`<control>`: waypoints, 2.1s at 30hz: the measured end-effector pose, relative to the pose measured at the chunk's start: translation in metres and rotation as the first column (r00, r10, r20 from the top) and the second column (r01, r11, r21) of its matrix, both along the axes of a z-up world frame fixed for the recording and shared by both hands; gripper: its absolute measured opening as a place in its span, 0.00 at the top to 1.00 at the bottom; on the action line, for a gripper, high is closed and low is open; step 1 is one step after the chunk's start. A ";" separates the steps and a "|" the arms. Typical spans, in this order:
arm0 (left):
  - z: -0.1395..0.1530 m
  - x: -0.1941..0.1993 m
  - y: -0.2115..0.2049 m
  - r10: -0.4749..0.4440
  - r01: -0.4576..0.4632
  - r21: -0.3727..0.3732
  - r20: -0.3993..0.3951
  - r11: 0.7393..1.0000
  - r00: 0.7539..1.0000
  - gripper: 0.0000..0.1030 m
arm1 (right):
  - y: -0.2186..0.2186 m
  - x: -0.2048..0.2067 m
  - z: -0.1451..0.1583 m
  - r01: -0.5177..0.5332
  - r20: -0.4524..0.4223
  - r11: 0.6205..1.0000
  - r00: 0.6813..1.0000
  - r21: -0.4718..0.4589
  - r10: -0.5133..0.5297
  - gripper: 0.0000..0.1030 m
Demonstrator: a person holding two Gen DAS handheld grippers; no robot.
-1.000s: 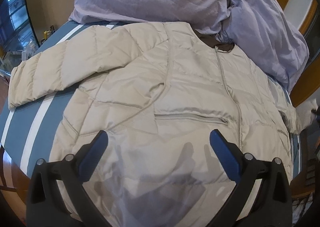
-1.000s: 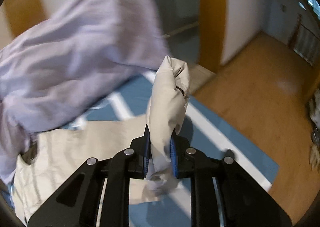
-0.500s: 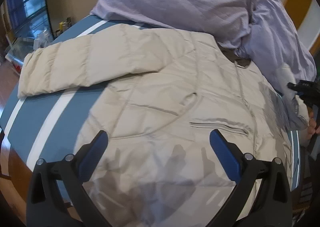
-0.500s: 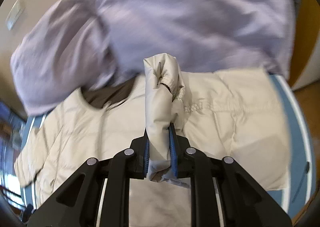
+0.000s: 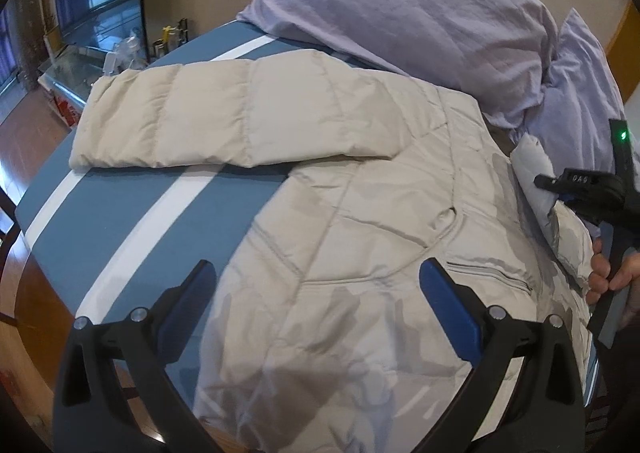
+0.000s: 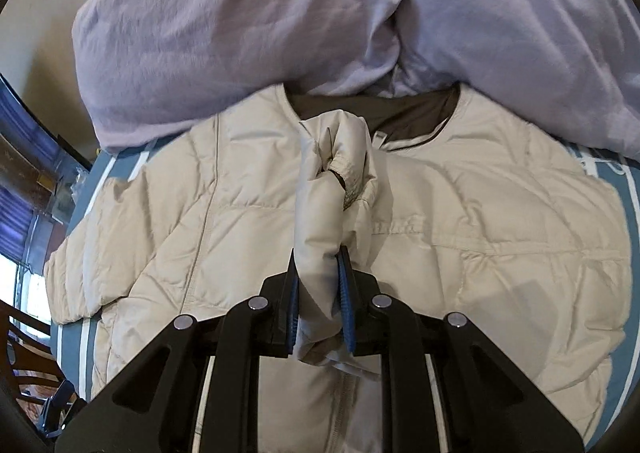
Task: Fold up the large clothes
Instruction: 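Lift the sleeve with the right tool and lay it across the jacket body, then release, then reach the left tool to the other sleeve and grasp its cuff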
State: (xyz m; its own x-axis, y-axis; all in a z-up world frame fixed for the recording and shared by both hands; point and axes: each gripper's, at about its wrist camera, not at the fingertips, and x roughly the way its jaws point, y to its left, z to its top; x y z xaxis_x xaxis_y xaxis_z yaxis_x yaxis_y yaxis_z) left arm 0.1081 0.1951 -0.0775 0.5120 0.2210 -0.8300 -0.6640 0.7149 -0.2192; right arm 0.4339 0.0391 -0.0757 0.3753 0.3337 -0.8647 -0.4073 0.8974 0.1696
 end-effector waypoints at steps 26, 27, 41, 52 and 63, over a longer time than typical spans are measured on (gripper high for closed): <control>0.005 -0.015 0.036 0.057 -0.055 -0.049 0.038 0.997 0.998 0.02 | -0.039 0.015 -0.018 0.182 -0.019 0.981 0.983 -0.061 -0.184 0.14; 0.006 -0.016 0.039 0.064 -0.063 -0.045 0.037 0.997 0.997 0.02 | -0.034 0.014 -0.022 0.181 -0.022 0.981 0.983 -0.070 -0.183 0.13; 0.002 -0.045 0.098 0.230 -0.230 0.001 0.008 0.973 0.973 0.02 | -0.018 0.008 -0.054 0.156 0.009 0.978 0.988 -0.141 -0.156 0.01; -0.011 -0.074 0.194 0.407 -0.407 -0.023 -0.007 0.913 0.913 0.02 | -0.019 0.007 -0.055 0.149 0.006 0.980 0.989 -0.135 -0.149 0.01; -0.044 -0.087 0.240 0.514 -0.511 -0.170 -0.031 0.843 0.857 0.30 | -0.020 0.006 -0.054 0.135 0.003 0.982 0.991 -0.133 -0.136 0.01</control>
State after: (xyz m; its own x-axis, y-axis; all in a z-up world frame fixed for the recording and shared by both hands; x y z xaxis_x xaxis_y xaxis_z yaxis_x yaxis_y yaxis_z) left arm 0.0210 0.4350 -0.1218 0.3765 0.3151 -0.8712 -0.9213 0.2259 -0.3164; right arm 0.4399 0.0193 -0.1294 0.4041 0.1626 -0.9002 -0.2797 0.9589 0.0476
